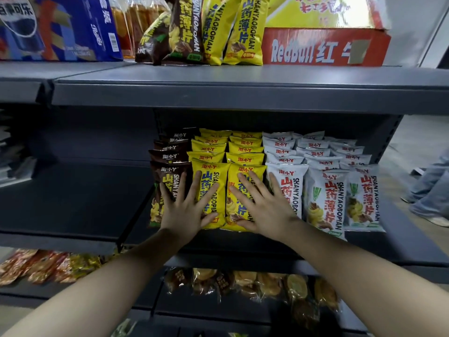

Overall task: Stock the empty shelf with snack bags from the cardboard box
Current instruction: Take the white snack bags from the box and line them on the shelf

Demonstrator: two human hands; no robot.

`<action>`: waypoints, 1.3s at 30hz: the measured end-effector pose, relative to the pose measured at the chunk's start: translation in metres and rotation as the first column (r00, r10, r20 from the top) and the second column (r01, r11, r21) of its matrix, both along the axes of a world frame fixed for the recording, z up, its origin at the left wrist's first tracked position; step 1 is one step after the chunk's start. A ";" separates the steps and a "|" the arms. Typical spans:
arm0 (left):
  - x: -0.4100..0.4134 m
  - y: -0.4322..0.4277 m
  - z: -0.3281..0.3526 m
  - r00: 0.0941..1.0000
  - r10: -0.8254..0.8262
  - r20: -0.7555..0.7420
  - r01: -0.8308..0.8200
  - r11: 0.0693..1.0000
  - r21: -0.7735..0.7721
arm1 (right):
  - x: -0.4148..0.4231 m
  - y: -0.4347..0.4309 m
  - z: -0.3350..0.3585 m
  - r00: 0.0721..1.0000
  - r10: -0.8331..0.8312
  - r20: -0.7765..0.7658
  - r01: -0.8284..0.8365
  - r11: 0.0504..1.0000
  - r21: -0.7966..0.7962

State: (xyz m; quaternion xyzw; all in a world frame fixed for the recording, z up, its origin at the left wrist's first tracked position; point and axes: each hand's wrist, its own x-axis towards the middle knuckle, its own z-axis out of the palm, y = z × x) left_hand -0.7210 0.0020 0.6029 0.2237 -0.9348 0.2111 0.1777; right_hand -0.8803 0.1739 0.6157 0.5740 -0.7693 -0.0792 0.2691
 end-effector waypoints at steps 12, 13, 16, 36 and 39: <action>0.010 0.007 0.002 0.998 -0.065 -0.004 0.065 0.997 0.044 | 0.011 0.023 0.003 0.999 -0.053 -0.004 0.052 0.996 -0.074; 0.005 0.011 0.002 0.998 -0.065 0.005 0.065 0.997 0.047 | 0.014 0.018 0.001 0.999 -0.036 -0.005 0.036 0.998 -0.057; -0.003 0.012 -0.001 0.999 -0.044 0.025 0.043 0.997 0.063 | 0.011 0.013 -0.006 0.999 -0.042 -0.016 0.042 0.999 -0.001; 0.038 -0.039 -0.010 0.962 0.117 -0.247 0.019 0.874 0.486 | -0.039 0.087 -0.004 0.921 -0.337 0.195 0.374 0.907 -0.195; 0.034 -0.038 -0.016 0.965 0.049 -0.257 0.107 0.823 0.558 | -0.038 0.085 -0.011 0.914 -0.356 0.194 0.382 0.917 -0.116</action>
